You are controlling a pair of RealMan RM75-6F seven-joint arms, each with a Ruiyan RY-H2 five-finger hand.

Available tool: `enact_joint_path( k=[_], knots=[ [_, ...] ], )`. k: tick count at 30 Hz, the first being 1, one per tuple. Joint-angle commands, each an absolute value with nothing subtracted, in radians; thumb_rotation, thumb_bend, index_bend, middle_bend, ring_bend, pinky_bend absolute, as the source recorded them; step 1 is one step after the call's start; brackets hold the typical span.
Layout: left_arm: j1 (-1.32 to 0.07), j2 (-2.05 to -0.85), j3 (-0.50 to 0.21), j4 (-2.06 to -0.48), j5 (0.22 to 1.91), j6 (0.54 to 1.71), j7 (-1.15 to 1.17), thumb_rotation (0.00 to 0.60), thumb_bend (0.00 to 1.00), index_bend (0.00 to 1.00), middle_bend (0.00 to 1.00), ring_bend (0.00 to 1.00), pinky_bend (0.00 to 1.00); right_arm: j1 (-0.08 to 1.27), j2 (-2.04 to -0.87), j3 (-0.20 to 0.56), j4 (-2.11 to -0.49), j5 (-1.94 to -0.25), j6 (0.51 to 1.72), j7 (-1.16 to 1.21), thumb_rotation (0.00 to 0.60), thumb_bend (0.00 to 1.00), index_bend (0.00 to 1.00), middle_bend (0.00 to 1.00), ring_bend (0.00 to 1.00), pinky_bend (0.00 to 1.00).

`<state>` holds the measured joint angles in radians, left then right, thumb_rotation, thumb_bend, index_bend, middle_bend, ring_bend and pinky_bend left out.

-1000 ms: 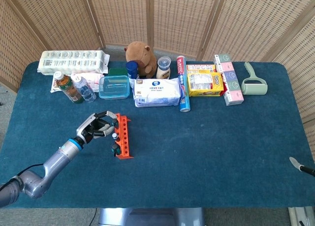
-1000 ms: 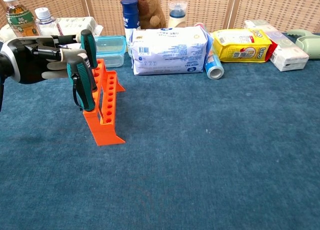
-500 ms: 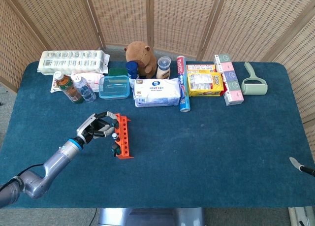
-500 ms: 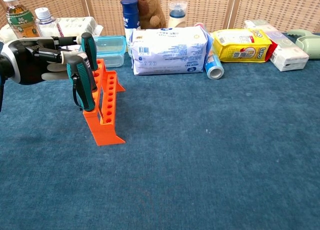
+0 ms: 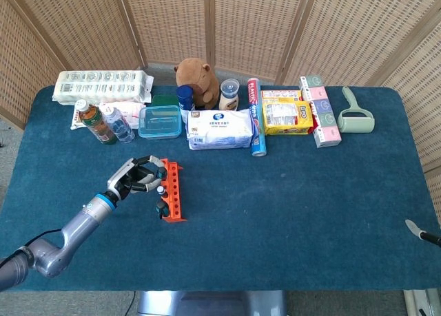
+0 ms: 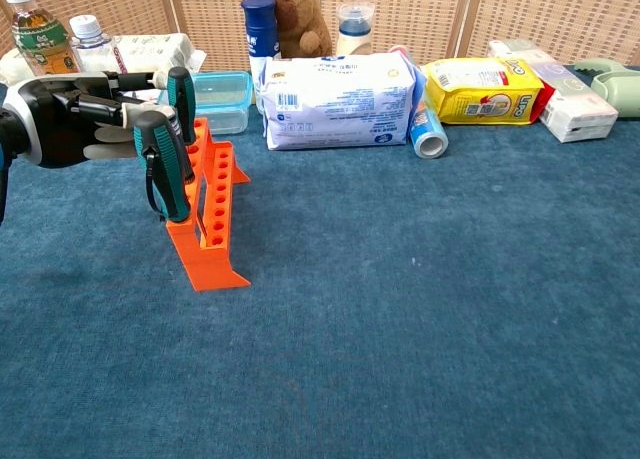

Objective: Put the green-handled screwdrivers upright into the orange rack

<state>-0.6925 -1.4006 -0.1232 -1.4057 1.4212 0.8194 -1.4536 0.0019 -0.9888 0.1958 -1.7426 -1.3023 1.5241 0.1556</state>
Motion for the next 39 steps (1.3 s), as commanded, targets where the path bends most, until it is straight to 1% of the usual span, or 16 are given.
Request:
enact_joint_path(
  k=[1, 10, 17, 27, 33, 36, 39],
  knots=[
    [-0.691, -1.401, -0.125, -1.406, 1.420, 0.819, -1.449, 0.600, 0.32, 0.45, 0.96, 0.97, 0.99, 0.002, -0.988, 0.195, -1.744, -1.301, 1.523, 0.154, 0.600, 0.09, 0.07, 0.06, 0.00, 0.00],
    [-0.683, -1.404, -0.134, -1.409, 1.413, 0.825, -1.424, 0.600, 0.24, 0.39, 0.96, 0.97, 0.99, 0.001, -0.985, 0.195, -1.748, -1.301, 1.523, 0.155, 0.600, 0.09, 0.07, 0.06, 0.00, 0.00],
    [-0.674, -1.398, -0.141, -1.422, 1.417, 0.839, -1.419, 0.600, 0.24, 0.38, 0.96, 0.97, 0.99, 0.001, -0.985, 0.194, -1.749, -1.302, 1.523, 0.157, 0.600, 0.09, 0.07, 0.06, 0.00, 0.00],
    [-0.652, -1.353, -0.138, -1.480, 1.442, 0.882, -1.395, 0.600, 0.23, 0.38, 0.96, 0.97, 0.99, 0.001, -0.984, 0.193, -1.752, -1.306, 1.525, 0.154, 0.600, 0.09, 0.07, 0.06, 0.00, 0.00],
    [-0.632, -1.296, -0.151, -1.528, 1.459, 0.932, -1.422, 0.600, 0.23, 0.39, 0.96, 0.97, 0.99, 0.001, -0.982, 0.189, -1.754, -1.309, 1.521, 0.155, 0.600, 0.09, 0.07, 0.06, 0.00, 0.00],
    [-0.621, -1.248, -0.163, -1.553, 1.472, 0.966, -1.430, 0.600, 0.24, 0.38, 0.96, 0.97, 0.99, 0.002, -0.983, 0.189, -1.755, -1.311, 1.520, 0.153, 0.600, 0.09, 0.07, 0.06, 0.00, 0.00],
    [-0.610, -1.195, -0.169, -1.581, 1.491, 1.000, -1.413, 0.600, 0.24, 0.38, 0.93, 0.96, 0.98, 0.002, -0.982, 0.187, -1.758, -1.314, 1.520, 0.154, 0.600, 0.09, 0.07, 0.06, 0.00, 0.00]
  ],
)
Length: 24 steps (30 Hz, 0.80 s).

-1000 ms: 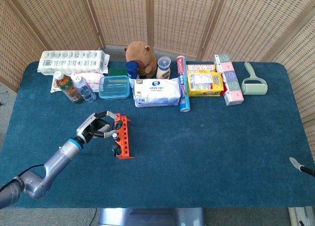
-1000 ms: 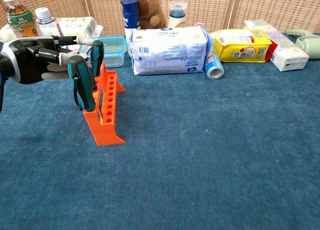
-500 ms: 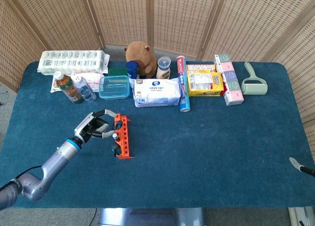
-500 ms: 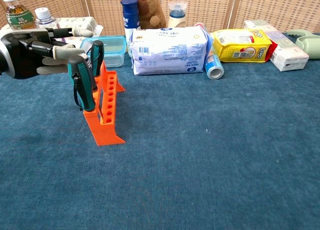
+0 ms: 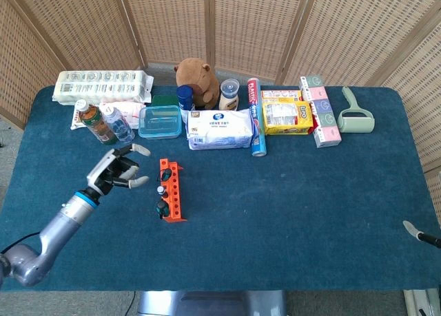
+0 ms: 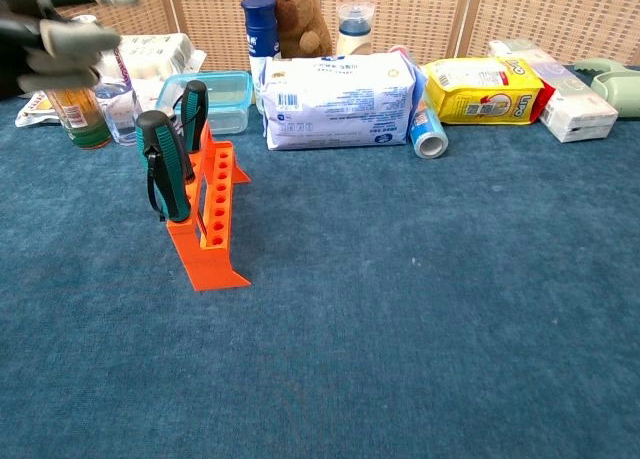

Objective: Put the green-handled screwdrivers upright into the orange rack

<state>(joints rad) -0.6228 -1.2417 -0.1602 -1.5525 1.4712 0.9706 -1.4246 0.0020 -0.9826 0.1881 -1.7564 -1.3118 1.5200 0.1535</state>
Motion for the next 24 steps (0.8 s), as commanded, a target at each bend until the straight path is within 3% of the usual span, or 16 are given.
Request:
enact_joint_path(
  k=[1, 3, 4, 6, 8, 10, 13, 15, 20, 24],
  knots=[
    [-0.606, -1.175, -0.167, -1.591, 1.501, 1.009, -1.402, 0.600, 0.23, 0.38, 0.91, 0.94, 0.97, 0.002, -0.982, 0.187, -1.759, -1.314, 1.520, 0.153, 0.600, 0.09, 0.07, 0.06, 0.00, 0.00],
    [-0.600, -1.134, -0.160, -1.611, 1.523, 1.023, -1.366, 0.600, 0.24, 0.36, 0.84, 0.88, 0.92, 0.002, -0.982, 0.186, -1.760, -1.316, 1.520, 0.151, 0.600, 0.09, 0.07, 0.06, 0.00, 0.00],
    [-0.593, -1.104, -0.153, -1.623, 1.542, 1.037, -1.317, 0.600, 0.23, 0.32, 0.75, 0.81, 0.86, 0.002, -0.982, 0.185, -1.761, -1.318, 1.521, 0.148, 0.600, 0.09, 0.07, 0.06, 0.00, 0.00],
    [-0.581, -1.055, -0.132, -1.653, 1.568, 1.046, -1.218, 0.600, 0.22, 0.22, 0.50, 0.59, 0.71, 0.002, -0.982, 0.183, -1.764, -1.323, 1.523, 0.144, 0.600, 0.09, 0.07, 0.06, 0.00, 0.00],
    [-0.570, -1.006, -0.111, -1.685, 1.580, 1.042, -1.096, 0.600, 0.19, 0.07, 0.18, 0.25, 0.55, 0.002, -0.982, 0.181, -1.768, -1.328, 1.525, 0.137, 0.600, 0.08, 0.07, 0.06, 0.00, 0.00],
    [-0.554, -0.969, -0.096, -1.719, 1.571, 1.042, -0.976, 0.600, 0.16, 0.01, 0.04, 0.10, 0.46, 0.001, -0.982, 0.178, -1.772, -1.334, 1.530, 0.129, 0.600, 0.08, 0.07, 0.06, 0.00, 0.00],
    [-0.479, -0.918, -0.075, -1.789, 1.497, 1.104, -0.610, 0.600, 0.13, 0.00, 0.00, 0.01, 0.34, 0.000, -0.983, 0.173, -1.779, -1.351, 1.540, 0.117, 0.600, 0.06, 0.07, 0.06, 0.00, 0.00],
    [-0.425, -0.931, -0.073, -1.841, 1.431, 1.183, -0.401, 0.600, 0.12, 0.00, 0.00, 0.00, 0.30, 0.000, -0.984, 0.173, -1.778, -1.357, 1.544, 0.120, 0.600, 0.06, 0.07, 0.06, 0.00, 0.00],
    [-0.318, -0.959, -0.023, -1.893, 1.411, 1.318, -0.147, 0.600, 0.11, 0.00, 0.00, 0.00, 0.19, -0.001, -0.995, 0.177, -1.762, -1.353, 1.554, 0.113, 0.600, 0.04, 0.06, 0.05, 0.00, 0.00],
    [-0.244, -1.005, 0.010, -1.863, 1.430, 1.418, -0.011, 0.600, 0.11, 0.00, 0.00, 0.00, 0.16, 0.001, -1.005, 0.181, -1.749, -1.334, 1.557, 0.075, 0.600, 0.02, 0.04, 0.04, 0.00, 0.00]
  ],
)
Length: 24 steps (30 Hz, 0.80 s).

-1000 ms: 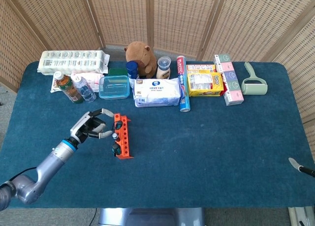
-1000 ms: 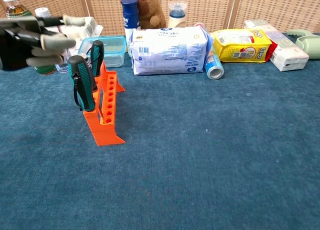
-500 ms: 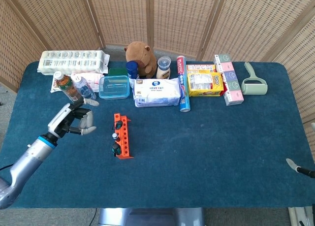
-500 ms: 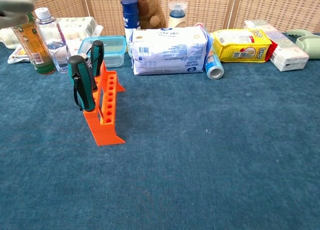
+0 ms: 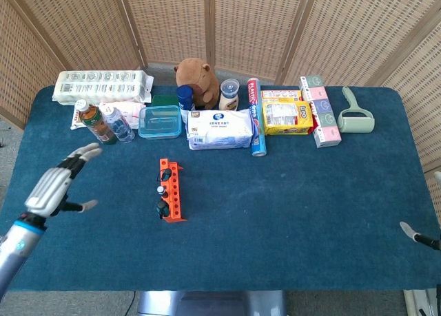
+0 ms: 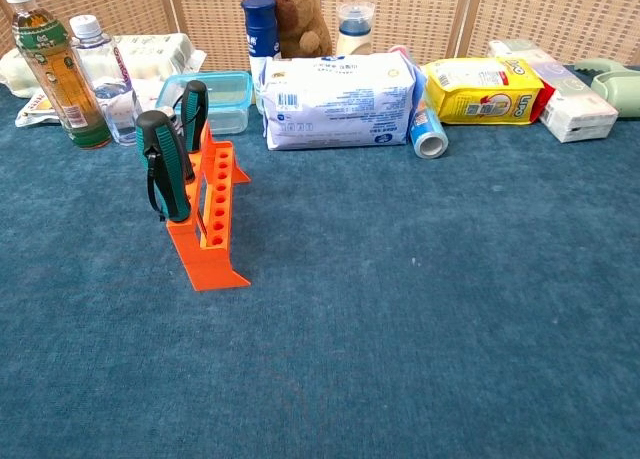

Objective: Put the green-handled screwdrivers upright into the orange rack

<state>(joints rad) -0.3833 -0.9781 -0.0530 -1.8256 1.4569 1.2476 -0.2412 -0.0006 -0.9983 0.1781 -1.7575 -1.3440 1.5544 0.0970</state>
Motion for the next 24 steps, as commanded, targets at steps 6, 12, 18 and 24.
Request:
enact_joint_path(
  k=[6, 12, 18, 24],
  knots=[
    [-0.203, -1.074, 0.012, -1.792, 1.457, 1.474, 0.027, 0.600, 0.11, 0.00, 0.00, 0.00, 0.16, 0.002, -1.010, 0.185, -1.754, -1.320, 1.560, 0.039, 0.600, 0.00, 0.02, 0.02, 0.00, 0.00],
    [-0.195, -1.071, 0.001, -1.784, 1.482, 1.492, 0.013, 0.600, 0.11, 0.00, 0.00, 0.00, 0.16, 0.004, -1.004, 0.176, -1.778, -1.333, 1.563, -0.014, 0.600, 0.00, 0.02, 0.02, 0.00, 0.00],
    [-0.179, -1.037, 0.010, -1.769, 1.505, 1.492, 0.004, 0.600, 0.11, 0.00, 0.00, 0.00, 0.16, 0.003, -1.002, 0.161, -1.797, -1.332, 1.552, -0.045, 0.600, 0.00, 0.02, 0.01, 0.00, 0.00],
    [-0.171, -1.021, 0.004, -1.740, 1.531, 1.502, -0.066, 0.600, 0.11, 0.00, 0.00, 0.00, 0.16, 0.015, -1.009, 0.162, -1.803, -1.326, 1.537, -0.074, 0.600, 0.00, 0.02, 0.01, 0.00, 0.00]
  ],
)
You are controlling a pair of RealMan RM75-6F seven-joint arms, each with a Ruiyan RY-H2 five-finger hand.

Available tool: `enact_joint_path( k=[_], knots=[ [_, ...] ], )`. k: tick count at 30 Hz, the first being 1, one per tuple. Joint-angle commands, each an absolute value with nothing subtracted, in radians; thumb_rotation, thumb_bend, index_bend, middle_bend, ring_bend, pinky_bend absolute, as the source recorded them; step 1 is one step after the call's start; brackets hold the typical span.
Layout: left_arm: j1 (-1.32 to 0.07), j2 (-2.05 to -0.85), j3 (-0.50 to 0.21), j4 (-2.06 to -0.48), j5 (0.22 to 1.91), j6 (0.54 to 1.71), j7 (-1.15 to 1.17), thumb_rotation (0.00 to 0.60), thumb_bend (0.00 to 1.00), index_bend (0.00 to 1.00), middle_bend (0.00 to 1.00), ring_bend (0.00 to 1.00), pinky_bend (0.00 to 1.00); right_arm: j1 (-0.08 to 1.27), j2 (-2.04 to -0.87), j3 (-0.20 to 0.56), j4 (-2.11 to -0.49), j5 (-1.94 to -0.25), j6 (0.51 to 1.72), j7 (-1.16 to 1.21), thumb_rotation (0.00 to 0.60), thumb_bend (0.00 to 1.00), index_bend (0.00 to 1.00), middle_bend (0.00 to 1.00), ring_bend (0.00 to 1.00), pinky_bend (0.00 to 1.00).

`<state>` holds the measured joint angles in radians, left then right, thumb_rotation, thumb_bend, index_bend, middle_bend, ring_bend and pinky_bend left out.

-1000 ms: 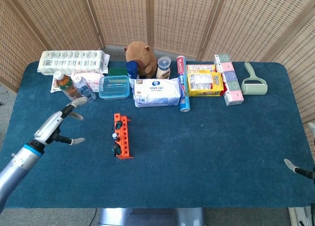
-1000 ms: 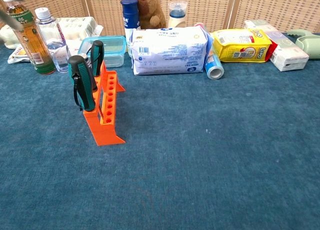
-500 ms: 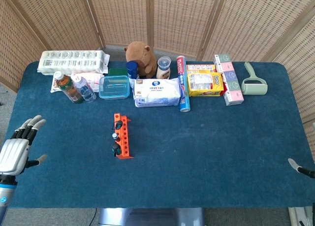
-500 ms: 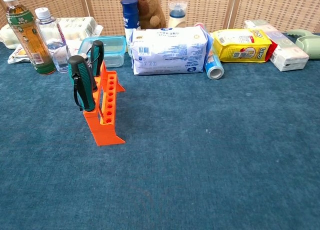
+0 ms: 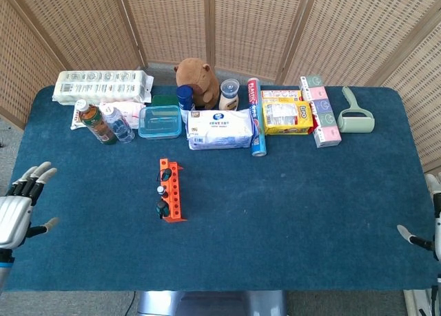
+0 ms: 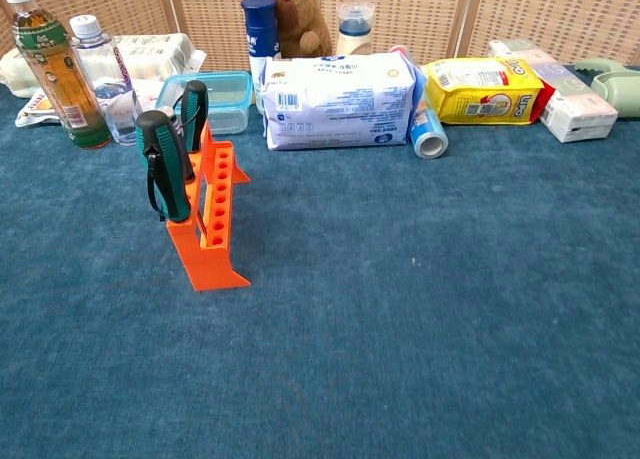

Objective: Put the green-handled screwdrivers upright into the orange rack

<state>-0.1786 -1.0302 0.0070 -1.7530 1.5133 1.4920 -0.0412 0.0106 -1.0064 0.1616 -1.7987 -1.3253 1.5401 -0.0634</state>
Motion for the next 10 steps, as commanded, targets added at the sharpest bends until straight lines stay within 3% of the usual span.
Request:
enact_joint_path(
  k=[1, 10],
  knots=[
    [-0.169, -1.019, 0.004, -1.740, 1.535, 1.504, -0.071, 0.600, 0.11, 0.00, 0.00, 0.00, 0.16, 0.016, -1.010, 0.162, -1.804, -1.327, 1.538, -0.078, 0.600, 0.00, 0.02, 0.01, 0.00, 0.00],
    [-0.156, -1.005, 0.018, -1.745, 1.564, 1.495, -0.096, 0.600, 0.12, 0.00, 0.00, 0.00, 0.16, 0.015, -1.007, 0.151, -1.824, -1.333, 1.532, -0.087, 0.600, 0.00, 0.02, 0.01, 0.00, 0.00]
  ],
)
